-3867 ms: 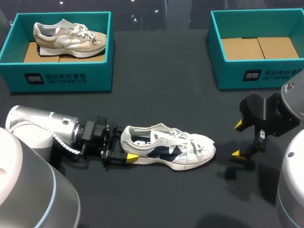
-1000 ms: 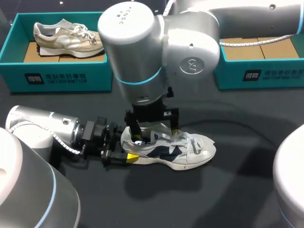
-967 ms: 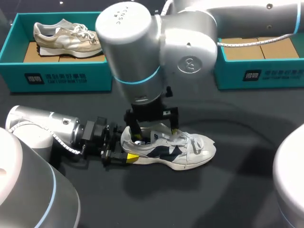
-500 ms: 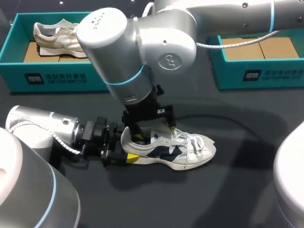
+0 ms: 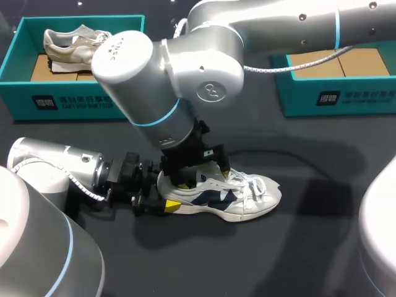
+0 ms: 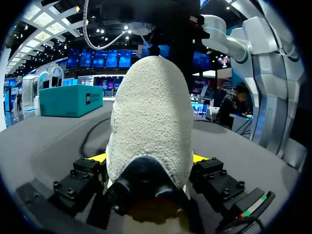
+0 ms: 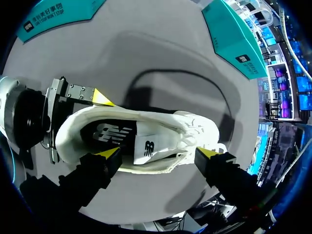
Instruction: Take the shoe out of the shoebox, open the shoe tongue, remove and reinsert the insole, then place the shoe into the shoebox
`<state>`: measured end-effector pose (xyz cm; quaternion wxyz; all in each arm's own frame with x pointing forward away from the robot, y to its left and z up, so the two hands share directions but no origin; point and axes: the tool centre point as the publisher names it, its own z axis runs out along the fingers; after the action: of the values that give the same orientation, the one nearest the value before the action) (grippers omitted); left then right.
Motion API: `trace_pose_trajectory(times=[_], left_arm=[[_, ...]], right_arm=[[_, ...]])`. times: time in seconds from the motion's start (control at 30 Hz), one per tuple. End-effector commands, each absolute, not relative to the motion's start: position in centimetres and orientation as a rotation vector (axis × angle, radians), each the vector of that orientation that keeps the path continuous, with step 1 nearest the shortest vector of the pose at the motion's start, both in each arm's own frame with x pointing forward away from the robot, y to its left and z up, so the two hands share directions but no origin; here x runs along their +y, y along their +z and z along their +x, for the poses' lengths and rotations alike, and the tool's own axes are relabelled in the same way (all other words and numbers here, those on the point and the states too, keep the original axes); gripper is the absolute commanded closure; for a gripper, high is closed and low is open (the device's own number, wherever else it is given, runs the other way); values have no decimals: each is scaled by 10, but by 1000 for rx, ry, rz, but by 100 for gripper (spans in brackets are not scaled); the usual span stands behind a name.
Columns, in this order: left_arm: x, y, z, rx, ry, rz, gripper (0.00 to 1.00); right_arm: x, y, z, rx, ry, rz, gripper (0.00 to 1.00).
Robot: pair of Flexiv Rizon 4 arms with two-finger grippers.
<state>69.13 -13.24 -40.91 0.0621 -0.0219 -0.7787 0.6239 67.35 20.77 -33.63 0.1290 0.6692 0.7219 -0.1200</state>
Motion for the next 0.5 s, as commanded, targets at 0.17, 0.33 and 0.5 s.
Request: trace_pose_trajectory(times=[0.17, 0.33, 0.5], left_arm=[[-133, -409, 692, -2355, 1885, -65, 100], [-133, -409, 692, -2355, 1885, -65, 100], [-133, -409, 692, -2355, 1885, -65, 100]], right_arm=[[205, -349, 668, 1923, -349, 2036, 0], [198, -350, 672, 1917, -362, 2037, 0], [192, -346, 673, 1902, -358, 2051, 10]])
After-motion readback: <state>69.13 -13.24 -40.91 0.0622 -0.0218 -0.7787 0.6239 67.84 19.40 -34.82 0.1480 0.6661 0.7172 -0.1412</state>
